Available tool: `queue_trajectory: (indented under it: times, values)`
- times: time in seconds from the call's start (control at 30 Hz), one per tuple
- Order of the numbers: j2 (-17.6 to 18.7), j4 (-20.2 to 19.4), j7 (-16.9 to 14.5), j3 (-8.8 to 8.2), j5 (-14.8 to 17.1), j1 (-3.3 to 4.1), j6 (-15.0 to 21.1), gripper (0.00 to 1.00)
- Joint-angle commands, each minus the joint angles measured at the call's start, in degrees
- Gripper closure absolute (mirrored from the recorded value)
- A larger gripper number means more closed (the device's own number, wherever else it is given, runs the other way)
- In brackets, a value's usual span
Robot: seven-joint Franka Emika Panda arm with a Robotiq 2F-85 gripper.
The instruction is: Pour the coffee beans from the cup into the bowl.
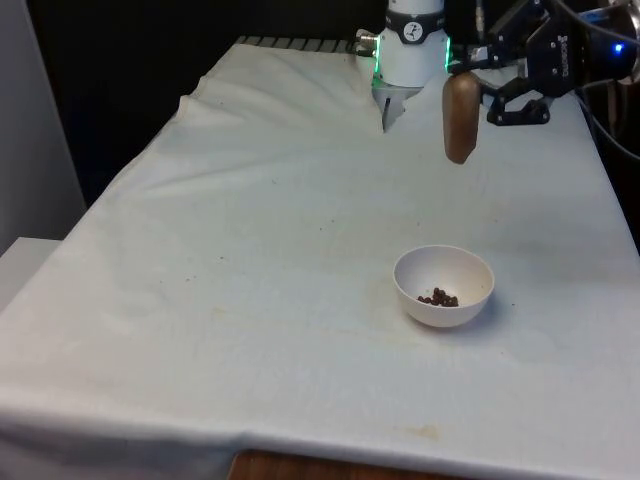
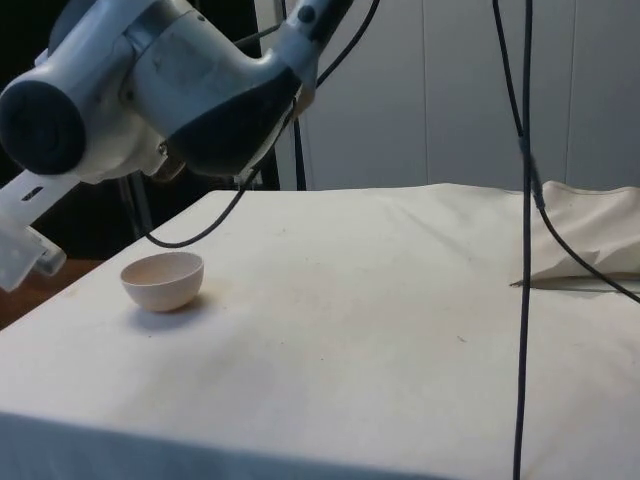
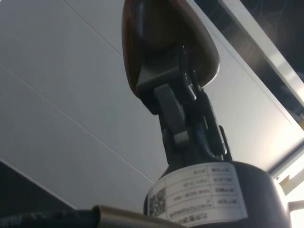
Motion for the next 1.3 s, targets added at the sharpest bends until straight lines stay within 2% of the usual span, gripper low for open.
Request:
queue_trajectory:
  times: [0.0,0.2,0.23,0.27,0.47,0.5,0.53,0.7,0.77,0.8,0.83,1.07,1.1,1.13,1.27]
  values:
    - [-0.69,-0.52,0.52,0.52,0.86,-0.52,0.74,0.99]
    - [-1.78,-0.80,1.66,0.69,2.86,-0.92,1.03,0.99]
    - [-1.20,-0.17,1.49,0.17,2.35,-0.29,0.11,0.99]
    - [-1.95,-0.80,1.72,0.69,3.09,-0.97,1.09,0.99]
    - [-3.32,-1.26,2.29,0.80,4.98,-1.60,1.43,0.99]
    - [-2.81,-0.69,2.06,0.29,4.58,-0.97,0.40,0.99]
    - [-3.44,-1.20,2.29,0.74,5.21,-1.66,1.43,0.99]
    - [-4.07,-0.86,2.18,0.69,6.53,-2.12,1.15,0.99]
    - [-4.24,-0.69,2.18,0.69,7.05,-2.18,1.09,0.99]
    - [-3.90,-0.63,2.18,0.29,6.30,-1.72,0.46,0.99]
    - [-4.30,-0.57,2.23,0.69,7.28,-2.23,1.09,0.99]
    - [-4.41,0.40,2.98,0.69,9.57,-2.46,1.26,0.99]
    - [-4.24,0.40,2.92,0.29,8.88,-1.95,0.46,0.99]
    - [-4.41,0.52,3.04,0.74,9.85,-2.52,1.32,0.99]
    - [-4.47,0.80,3.21,0.69,10.77,-3.15,2.41,0.99]
